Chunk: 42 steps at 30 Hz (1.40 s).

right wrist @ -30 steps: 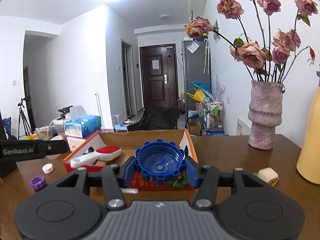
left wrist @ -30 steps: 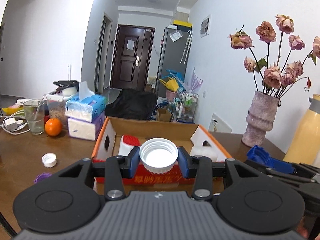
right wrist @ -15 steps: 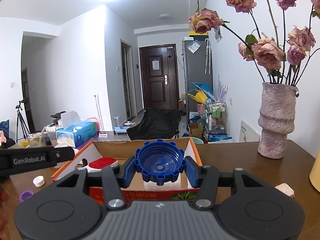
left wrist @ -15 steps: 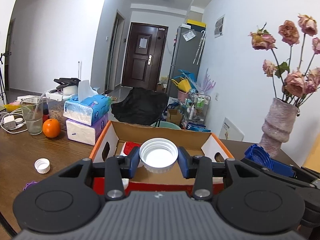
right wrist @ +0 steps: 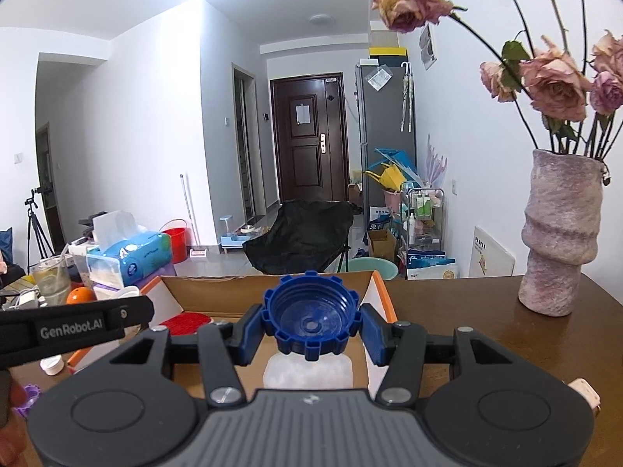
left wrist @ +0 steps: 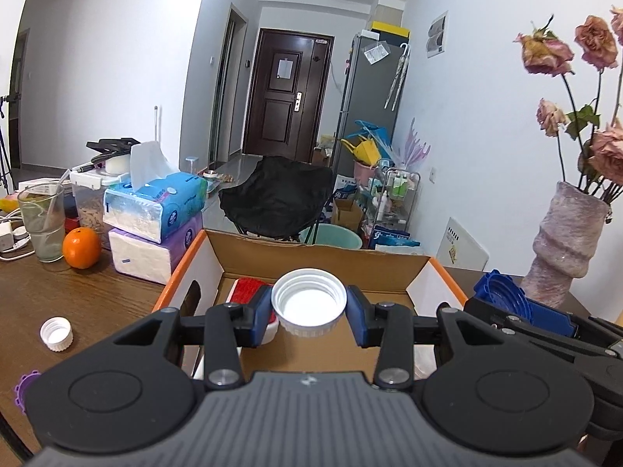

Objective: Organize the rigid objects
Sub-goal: 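Carry the blue cap and white cap over the cardboard box with both tools, then lower both caps into the cardboard box and open both tools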

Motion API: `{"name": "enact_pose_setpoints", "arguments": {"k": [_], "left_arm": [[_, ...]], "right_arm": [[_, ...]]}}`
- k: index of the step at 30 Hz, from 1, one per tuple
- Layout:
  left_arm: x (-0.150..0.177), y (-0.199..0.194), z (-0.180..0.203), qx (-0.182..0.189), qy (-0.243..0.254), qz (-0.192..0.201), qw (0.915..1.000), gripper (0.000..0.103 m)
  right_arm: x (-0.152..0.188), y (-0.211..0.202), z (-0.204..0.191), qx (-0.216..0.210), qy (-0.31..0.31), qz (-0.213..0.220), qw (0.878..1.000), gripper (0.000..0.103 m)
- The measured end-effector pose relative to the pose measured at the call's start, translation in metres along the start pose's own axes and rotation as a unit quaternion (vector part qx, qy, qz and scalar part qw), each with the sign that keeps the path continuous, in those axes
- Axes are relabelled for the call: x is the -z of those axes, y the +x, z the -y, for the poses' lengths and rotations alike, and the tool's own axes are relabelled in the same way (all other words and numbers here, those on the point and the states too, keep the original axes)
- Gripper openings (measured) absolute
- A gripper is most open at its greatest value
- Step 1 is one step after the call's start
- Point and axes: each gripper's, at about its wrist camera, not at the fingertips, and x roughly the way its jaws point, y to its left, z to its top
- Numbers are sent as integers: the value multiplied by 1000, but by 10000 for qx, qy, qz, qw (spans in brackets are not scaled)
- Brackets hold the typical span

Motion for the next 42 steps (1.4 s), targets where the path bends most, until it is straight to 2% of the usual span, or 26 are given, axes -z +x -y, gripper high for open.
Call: {"name": "enact_pose_setpoints", "arguments": {"k": [14, 31, 37, 38, 40, 42], "left_arm": [[-10, 44, 3, -108, 123, -113, 9998, 41], [-17, 81, 1, -278, 272, -315, 9987, 41], [-18, 86, -5, -232, 264, -468, 9983, 42], [-19, 85, -6, -232, 250, -476, 9983, 43], [-20, 83, -9, -209, 226, -461, 9985, 62], [-22, 78, -10, -279, 250, -379, 9986, 75]], "right_arm": [[-8, 46, 2, -6, -165, -195, 9997, 52], [-8, 80, -1, -22, -370, -440, 9983, 52], [-8, 83, 0, -57, -370, -548, 9978, 52], [-10, 84, 1, -80, -359, -577, 9977, 52], [-10, 84, 2, -77, -335, -585, 9977, 53], [-11, 83, 2, -58, -331, -585, 9977, 68]]}}
